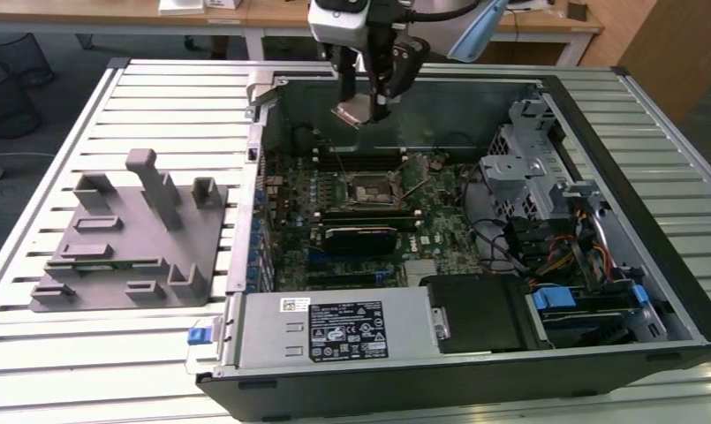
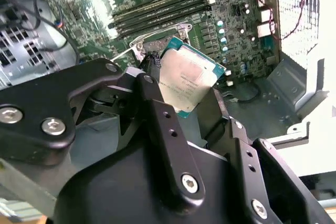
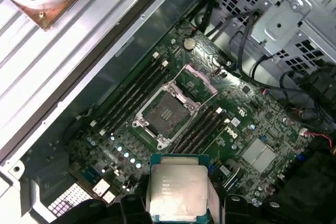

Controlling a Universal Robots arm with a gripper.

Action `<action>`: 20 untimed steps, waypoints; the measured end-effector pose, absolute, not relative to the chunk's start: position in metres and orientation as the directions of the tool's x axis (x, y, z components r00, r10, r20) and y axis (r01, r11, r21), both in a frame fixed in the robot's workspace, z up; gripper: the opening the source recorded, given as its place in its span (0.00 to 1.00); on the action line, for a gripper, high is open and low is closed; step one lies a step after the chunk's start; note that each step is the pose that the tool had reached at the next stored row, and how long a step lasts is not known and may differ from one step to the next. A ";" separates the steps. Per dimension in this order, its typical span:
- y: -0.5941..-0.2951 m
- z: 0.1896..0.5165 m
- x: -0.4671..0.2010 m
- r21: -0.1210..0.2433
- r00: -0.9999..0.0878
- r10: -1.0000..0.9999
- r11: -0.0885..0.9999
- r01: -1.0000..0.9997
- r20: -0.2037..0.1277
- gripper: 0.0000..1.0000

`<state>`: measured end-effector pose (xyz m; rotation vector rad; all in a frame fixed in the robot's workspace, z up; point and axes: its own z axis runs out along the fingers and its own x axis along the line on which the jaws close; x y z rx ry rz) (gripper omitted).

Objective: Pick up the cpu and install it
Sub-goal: 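Place the cpu into insertion slot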

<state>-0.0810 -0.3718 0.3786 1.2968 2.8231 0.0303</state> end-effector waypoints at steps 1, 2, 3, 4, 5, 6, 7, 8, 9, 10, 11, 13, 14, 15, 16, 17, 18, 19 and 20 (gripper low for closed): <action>-0.372 0.378 -0.081 0.032 -0.638 0.769 0.639 0.769 -0.023 0.52; -0.372 0.378 -0.081 0.032 -0.625 0.781 0.625 0.780 -0.023 0.52; -0.372 0.378 -0.081 0.032 -0.612 0.791 0.612 0.790 -0.023 0.52; -0.372 0.378 -0.081 0.032 -0.599 0.800 0.600 0.800 -0.023 0.52; -0.372 0.377 -0.081 0.032 -0.586 0.810 0.587 0.809 -0.023 0.52; -0.372 0.377 -0.081 0.032 -0.573 0.819 0.574 0.818 -0.023 0.52; -0.372 0.377 -0.081 0.032 -0.560 0.828 0.561 0.828 -0.023 0.52; -0.372 0.377 -0.081 0.032 -0.547 0.837 0.548 0.836 -0.023 0.52; -0.372 0.376 -0.081 0.032 -0.534 0.845 0.534 0.845 -0.023 0.52; -0.372 0.376 -0.081 0.032 -0.519 0.854 0.520 0.854 -0.023 0.52; -0.371 0.376 -0.081 0.032 -0.506 0.862 0.506 0.862 -0.023 0.52; -0.371 0.375 -0.081 0.032 -0.478 0.878 0.478 0.878 -0.023 0.52; -0.371 0.375 -0.081 0.032 -0.463 0.886 0.464 0.885 -0.023 0.52; -0.371 0.375 -0.081 0.032 -0.449 0.893 0.450 0.893 -0.023 0.52; -0.371 0.374 -0.081 0.032 -0.433 0.901 0.434 0.900 -0.023 0.52; -0.371 0.374 -0.081 0.032 -0.419 0.908 0.419 0.907 -0.023 0.52; -0.371 0.374 -0.081 0.032 -0.404 0.915 0.404 0.914 -0.023 0.52; -0.371 0.373 -0.081 0.032 -0.389 0.921 0.389 0.920 -0.023 0.52; -0.371 0.373 -0.081 0.032 -0.374 0.927 0.374 0.927 -0.023 0.52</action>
